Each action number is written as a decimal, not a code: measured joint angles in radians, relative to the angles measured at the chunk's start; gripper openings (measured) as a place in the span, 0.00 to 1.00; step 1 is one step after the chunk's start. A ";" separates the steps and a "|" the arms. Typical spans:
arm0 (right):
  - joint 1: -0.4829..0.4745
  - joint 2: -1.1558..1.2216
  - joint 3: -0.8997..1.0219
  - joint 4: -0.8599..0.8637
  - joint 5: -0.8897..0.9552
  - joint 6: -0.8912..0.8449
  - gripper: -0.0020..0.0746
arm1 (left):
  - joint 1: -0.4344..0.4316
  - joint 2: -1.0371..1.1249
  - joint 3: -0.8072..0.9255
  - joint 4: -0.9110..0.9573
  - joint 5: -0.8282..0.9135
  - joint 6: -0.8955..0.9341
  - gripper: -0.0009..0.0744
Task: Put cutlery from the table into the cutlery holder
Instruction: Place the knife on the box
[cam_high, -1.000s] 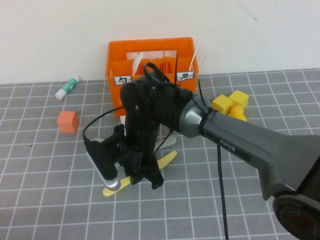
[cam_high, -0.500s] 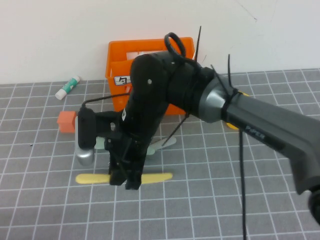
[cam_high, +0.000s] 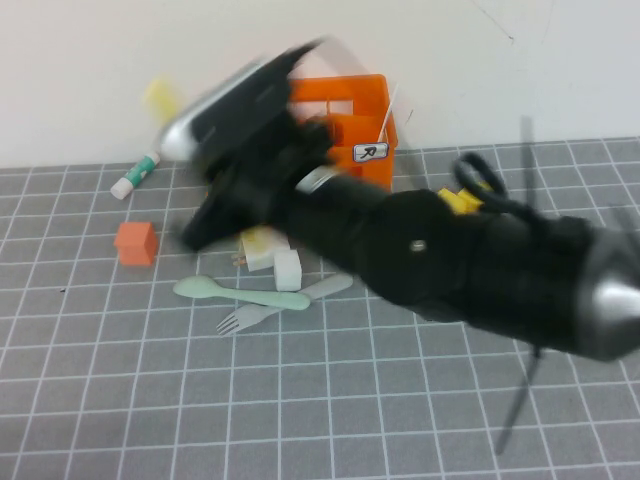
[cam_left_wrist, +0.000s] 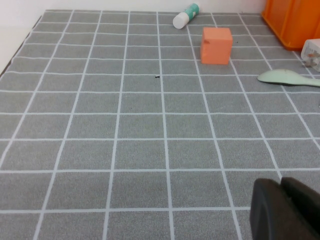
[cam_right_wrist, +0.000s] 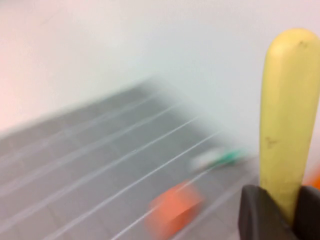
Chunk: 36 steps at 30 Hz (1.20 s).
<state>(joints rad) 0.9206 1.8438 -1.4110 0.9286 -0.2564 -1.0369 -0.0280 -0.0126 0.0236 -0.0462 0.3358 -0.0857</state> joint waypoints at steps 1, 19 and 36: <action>0.002 -0.018 0.016 0.025 -0.095 -0.006 0.20 | 0.000 0.000 0.000 0.000 0.000 0.000 0.01; -0.264 0.016 0.035 -0.441 -0.450 0.615 0.20 | 0.000 0.000 0.000 0.000 0.000 0.002 0.01; -0.296 0.276 -0.115 -0.567 -0.514 0.646 0.20 | 0.000 0.000 0.000 0.000 0.000 0.002 0.01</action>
<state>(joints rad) 0.6251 2.1193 -1.5257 0.3621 -0.7701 -0.3908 -0.0280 -0.0126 0.0236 -0.0462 0.3358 -0.0837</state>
